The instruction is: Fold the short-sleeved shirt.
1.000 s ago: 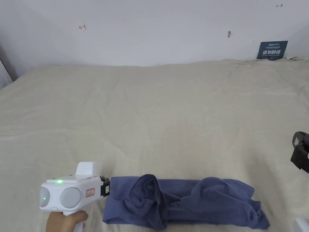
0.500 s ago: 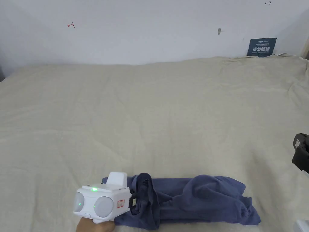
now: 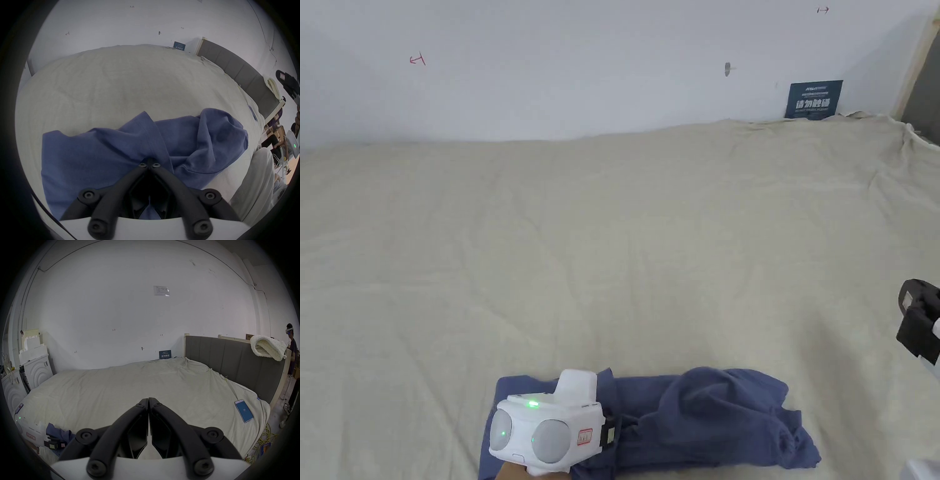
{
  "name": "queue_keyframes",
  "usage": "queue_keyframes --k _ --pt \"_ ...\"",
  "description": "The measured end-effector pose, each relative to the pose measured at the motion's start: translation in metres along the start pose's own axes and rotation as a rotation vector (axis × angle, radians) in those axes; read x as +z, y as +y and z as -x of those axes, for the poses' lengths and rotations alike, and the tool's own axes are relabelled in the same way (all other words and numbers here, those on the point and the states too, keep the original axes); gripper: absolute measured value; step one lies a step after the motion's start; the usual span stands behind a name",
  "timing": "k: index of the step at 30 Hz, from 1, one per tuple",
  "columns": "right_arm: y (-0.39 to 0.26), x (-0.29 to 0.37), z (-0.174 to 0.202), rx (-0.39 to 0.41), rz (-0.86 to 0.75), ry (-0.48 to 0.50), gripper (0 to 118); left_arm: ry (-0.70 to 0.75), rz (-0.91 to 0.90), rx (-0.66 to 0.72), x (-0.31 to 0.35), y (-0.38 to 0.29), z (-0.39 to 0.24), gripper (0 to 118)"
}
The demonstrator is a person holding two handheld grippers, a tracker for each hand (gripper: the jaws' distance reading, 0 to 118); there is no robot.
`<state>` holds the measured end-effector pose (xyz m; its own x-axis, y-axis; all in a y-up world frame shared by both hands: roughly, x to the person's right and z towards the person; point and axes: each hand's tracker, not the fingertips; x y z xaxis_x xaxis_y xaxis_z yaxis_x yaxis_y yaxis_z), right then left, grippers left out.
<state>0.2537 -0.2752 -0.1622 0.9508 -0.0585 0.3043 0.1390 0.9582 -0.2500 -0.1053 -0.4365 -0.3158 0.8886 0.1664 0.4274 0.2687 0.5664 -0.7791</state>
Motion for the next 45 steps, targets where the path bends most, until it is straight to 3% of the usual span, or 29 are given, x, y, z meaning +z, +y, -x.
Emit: queue_keyframes --k 11,20,28,29,31,32,33,35,38,39,45 --pt "0.007 -0.003 0.005 0.009 -0.001 0.014 0 -0.077 -0.036 0.032 0.047 0.016 0.018 0" --pt "0.01 -0.006 0.016 0.01 -0.011 0.037 0 -0.048 -0.106 0.079 0.096 0.032 0.087 0" --pt "0.007 -0.011 0.021 0.016 0.006 0.046 0 -0.108 -0.044 0.234 0.083 0.021 0.149 0" --pt "0.006 -0.011 0.021 0.015 0.009 0.048 0 -0.118 -0.021 0.26 0.079 0.019 0.155 2" --pt "0.006 -0.012 0.022 0.012 0.013 0.05 0 -0.167 0.01 0.319 0.071 0.015 0.168 19" --pt "0.005 -0.013 0.022 0.012 0.014 0.05 0 -0.185 0.032 0.345 0.067 0.013 0.174 34" --pt "0.005 -0.014 0.022 0.012 0.016 0.05 0 -0.172 0.032 0.369 0.066 0.012 0.176 59" --pt "0.003 -0.016 0.023 0.012 0.02 0.05 0 -0.168 0.033 0.371 0.062 0.01 0.181 66" --pt "0.001 -0.019 0.023 0.006 0.029 0.051 0 -0.164 0.044 0.382 0.055 0.009 0.185 98" --pt "0.001 -0.02 0.023 0.005 0.031 0.051 0 -0.16 0.052 0.38 0.053 0.01 0.186 102" --pt "-0.002 -0.023 0.023 0.003 0.041 0.053 0 -0.17 0.146 0.351 0.034 0.014 0.182 99"
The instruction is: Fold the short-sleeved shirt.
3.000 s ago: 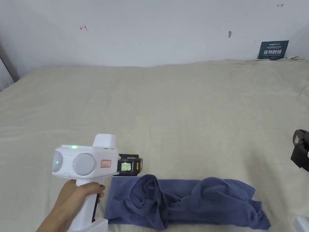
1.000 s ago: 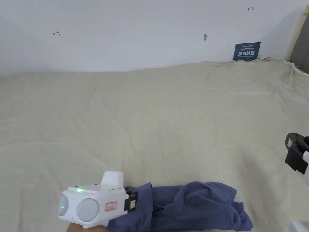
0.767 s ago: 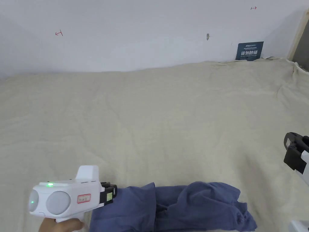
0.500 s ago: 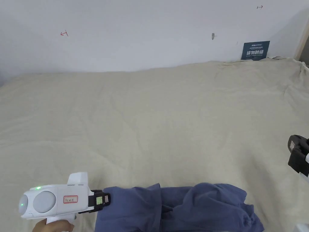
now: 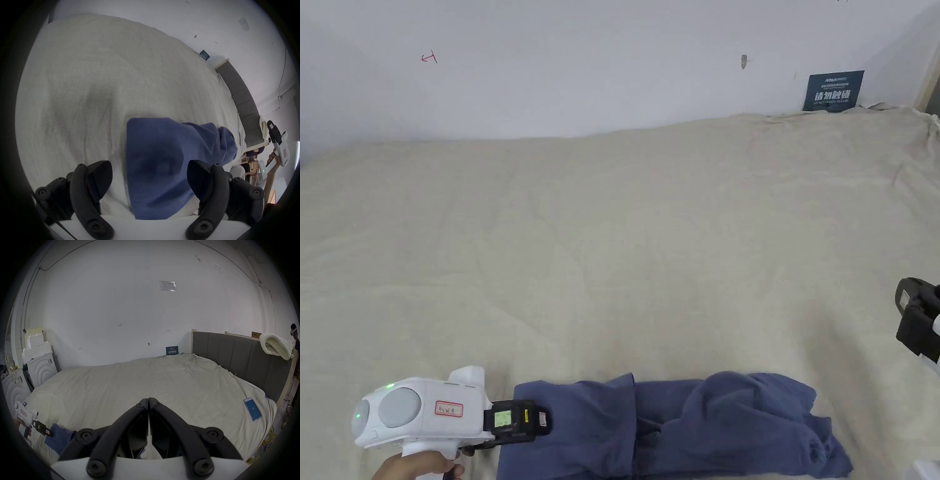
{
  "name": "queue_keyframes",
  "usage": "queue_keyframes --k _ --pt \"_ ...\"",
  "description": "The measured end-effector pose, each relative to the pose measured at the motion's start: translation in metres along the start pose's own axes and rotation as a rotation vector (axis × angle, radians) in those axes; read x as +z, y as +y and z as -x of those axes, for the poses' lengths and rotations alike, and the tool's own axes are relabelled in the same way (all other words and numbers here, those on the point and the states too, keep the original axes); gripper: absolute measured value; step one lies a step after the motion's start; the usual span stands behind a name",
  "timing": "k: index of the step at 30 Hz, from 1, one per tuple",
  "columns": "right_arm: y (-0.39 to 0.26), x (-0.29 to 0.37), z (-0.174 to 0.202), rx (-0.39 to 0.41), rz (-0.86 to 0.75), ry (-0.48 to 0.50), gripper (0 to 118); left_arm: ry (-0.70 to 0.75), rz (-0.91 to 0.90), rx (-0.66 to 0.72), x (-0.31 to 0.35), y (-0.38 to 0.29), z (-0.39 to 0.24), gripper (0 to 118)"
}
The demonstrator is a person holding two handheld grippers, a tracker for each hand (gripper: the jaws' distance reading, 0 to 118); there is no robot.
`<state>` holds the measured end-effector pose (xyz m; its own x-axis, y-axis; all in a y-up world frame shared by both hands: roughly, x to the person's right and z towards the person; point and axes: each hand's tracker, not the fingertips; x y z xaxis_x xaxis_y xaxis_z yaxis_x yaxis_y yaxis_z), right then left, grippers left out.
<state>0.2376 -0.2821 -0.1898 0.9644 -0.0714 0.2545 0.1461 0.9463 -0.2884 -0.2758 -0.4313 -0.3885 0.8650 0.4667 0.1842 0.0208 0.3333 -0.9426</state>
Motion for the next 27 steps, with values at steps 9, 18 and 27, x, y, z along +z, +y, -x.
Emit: queue_keyframes --k 9,18,27 --pt "-0.003 -0.003 -0.002 -0.017 0.008 0.001 0 0.059 0.033 -0.089 -0.005 -0.001 -0.014 49" --pt "-0.001 0.0 -0.007 -0.025 0.001 0.001 0 0.064 0.021 -0.138 0.009 -0.003 -0.033 11" --pt "0.002 0.0 -0.007 -0.032 -0.009 0.003 0 0.067 -0.01 -0.121 0.061 0.01 -0.034 8"
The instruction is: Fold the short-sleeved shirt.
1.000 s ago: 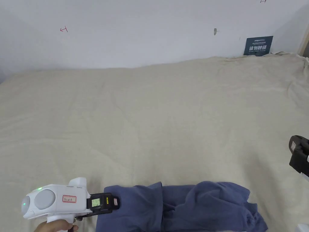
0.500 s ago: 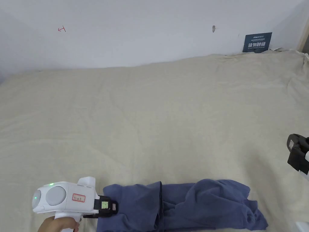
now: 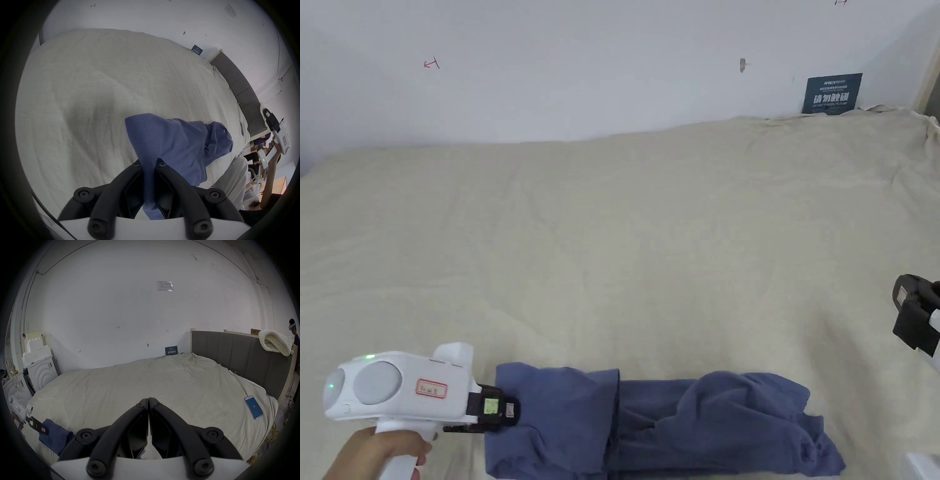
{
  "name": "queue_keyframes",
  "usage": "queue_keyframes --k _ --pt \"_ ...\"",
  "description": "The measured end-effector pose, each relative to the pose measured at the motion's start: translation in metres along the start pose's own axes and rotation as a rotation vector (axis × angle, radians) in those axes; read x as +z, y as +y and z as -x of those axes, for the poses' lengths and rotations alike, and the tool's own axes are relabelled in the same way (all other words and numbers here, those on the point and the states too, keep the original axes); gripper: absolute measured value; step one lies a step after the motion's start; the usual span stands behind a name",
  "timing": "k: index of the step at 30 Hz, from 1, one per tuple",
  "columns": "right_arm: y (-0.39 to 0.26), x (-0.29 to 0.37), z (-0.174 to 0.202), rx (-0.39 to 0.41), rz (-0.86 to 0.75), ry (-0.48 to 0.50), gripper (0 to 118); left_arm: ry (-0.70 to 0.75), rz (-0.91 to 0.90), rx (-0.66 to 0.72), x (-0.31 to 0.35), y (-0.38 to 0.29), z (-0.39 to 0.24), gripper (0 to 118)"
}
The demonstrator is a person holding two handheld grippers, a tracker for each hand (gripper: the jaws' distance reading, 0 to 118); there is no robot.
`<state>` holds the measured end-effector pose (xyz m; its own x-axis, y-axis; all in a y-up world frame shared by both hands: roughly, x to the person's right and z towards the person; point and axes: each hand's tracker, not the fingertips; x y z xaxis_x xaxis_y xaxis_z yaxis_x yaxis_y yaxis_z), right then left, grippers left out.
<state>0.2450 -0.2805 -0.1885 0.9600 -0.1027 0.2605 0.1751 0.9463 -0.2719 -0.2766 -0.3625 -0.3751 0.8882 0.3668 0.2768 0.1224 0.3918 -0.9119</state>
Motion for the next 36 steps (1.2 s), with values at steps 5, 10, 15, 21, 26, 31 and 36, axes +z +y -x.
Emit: queue_keyframes --k 5,10,15,21,26,31,36 --pt "-0.001 -0.001 0.002 -0.001 0.003 0.006 0 0.063 -0.008 0.005 0.026 -0.004 0.011 8" --pt "-0.002 -0.002 0.004 -0.002 0.006 0.016 0 0.11 -0.013 0.047 0.048 -0.012 0.023 8" --pt "-0.002 -0.002 0.005 -0.003 0.003 0.027 0 0.146 0.011 0.128 0.053 -0.01 0.012 8" --pt "-0.002 -0.001 -0.001 -0.012 0.0 0.028 1 0.136 0.048 0.021 0.036 0.007 -0.059 8" --pt "-0.002 0.003 -0.01 -0.015 -0.003 0.028 1 0.071 0.088 -0.093 -0.001 0.026 -0.113 8" --pt "-0.002 0.008 -0.02 -0.02 -0.007 0.019 1 0.013 0.134 -0.171 -0.044 0.032 -0.172 8" --pt "-0.002 0.014 -0.028 -0.031 -0.017 0.009 0 0.001 0.179 -0.239 -0.084 0.029 -0.221 8"
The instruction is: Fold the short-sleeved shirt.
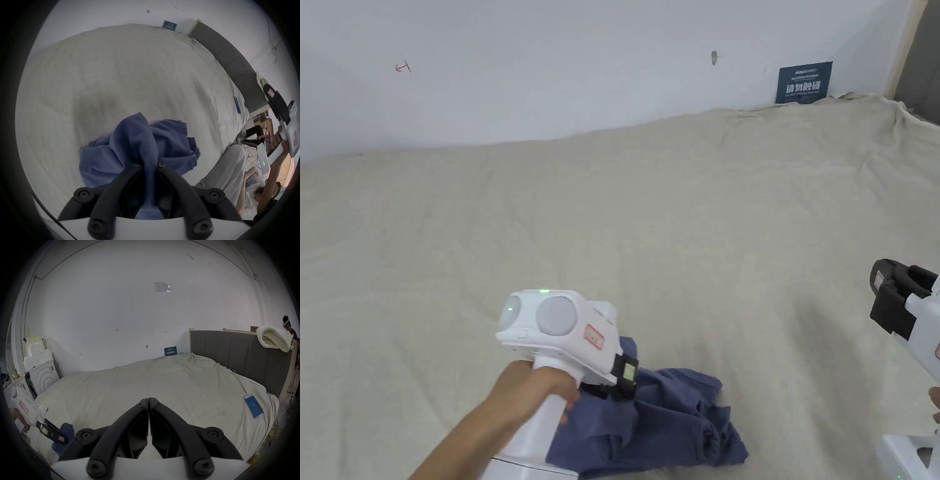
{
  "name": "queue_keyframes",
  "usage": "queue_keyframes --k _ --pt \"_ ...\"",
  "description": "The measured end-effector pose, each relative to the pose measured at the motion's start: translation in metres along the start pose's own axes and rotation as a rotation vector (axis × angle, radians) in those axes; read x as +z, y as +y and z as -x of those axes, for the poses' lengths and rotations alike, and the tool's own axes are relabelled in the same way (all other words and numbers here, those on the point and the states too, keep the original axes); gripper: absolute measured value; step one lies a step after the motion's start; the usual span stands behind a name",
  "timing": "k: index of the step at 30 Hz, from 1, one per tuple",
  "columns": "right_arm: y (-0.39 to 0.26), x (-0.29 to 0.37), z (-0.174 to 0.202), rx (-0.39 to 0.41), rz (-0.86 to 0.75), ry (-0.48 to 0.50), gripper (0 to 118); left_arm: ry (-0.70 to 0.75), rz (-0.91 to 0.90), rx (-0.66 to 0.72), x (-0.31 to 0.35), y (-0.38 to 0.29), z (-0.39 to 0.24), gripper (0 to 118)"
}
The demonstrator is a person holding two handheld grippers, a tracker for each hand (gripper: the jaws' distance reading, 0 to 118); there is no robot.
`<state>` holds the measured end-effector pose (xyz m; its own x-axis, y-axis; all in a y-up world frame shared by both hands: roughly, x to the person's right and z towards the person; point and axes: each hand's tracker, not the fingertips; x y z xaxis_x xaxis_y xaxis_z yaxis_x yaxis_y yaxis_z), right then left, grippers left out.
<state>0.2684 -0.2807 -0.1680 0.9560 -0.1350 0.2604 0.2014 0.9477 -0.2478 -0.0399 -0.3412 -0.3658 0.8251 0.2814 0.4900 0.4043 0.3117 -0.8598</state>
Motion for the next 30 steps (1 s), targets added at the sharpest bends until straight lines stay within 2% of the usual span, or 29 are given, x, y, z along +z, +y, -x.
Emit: queue_keyframes --k 8,13,14,15,17,18,21,23,24,30 --pt "0.0 0.005 -0.008 0.006 -0.004 -0.008 0 -0.055 0.019 -0.039 -0.034 0.015 -0.052 8" --pt "0.0 0.008 -0.011 0.003 -0.004 -0.017 0 -0.023 0.07 -0.049 -0.061 0.017 -0.067 10" --pt "0.0 0.009 -0.011 0.003 -0.003 -0.02 0 -0.018 0.079 -0.041 -0.065 0.016 -0.07 15" --pt "0.0 0.009 -0.012 0.003 -0.003 -0.022 0 -0.017 0.079 -0.034 -0.068 0.016 -0.07 24" --pt "0.0 0.01 -0.013 0.003 -0.002 -0.025 0 -0.043 0.07 -0.002 -0.068 0.015 -0.07 28" --pt "0.001 0.011 -0.014 0.005 -0.003 -0.026 0 -0.077 0.062 0.021 -0.067 0.015 -0.07 37" --pt "0.001 0.013 -0.015 0.011 -0.002 -0.031 0 -0.152 0.042 0.052 -0.059 0.013 -0.073 87" --pt "0.002 0.015 -0.016 0.009 -0.002 -0.036 0 -0.163 0.012 0.025 -0.049 0.01 -0.075 107" --pt "0.002 0.015 -0.017 0.007 -0.003 -0.037 0 -0.163 -0.018 0.006 -0.043 0.008 -0.074 110" --pt "0.003 0.021 -0.016 0.007 -0.015 -0.038 0 -0.088 -0.188 -0.023 0.003 -0.009 -0.052 110"
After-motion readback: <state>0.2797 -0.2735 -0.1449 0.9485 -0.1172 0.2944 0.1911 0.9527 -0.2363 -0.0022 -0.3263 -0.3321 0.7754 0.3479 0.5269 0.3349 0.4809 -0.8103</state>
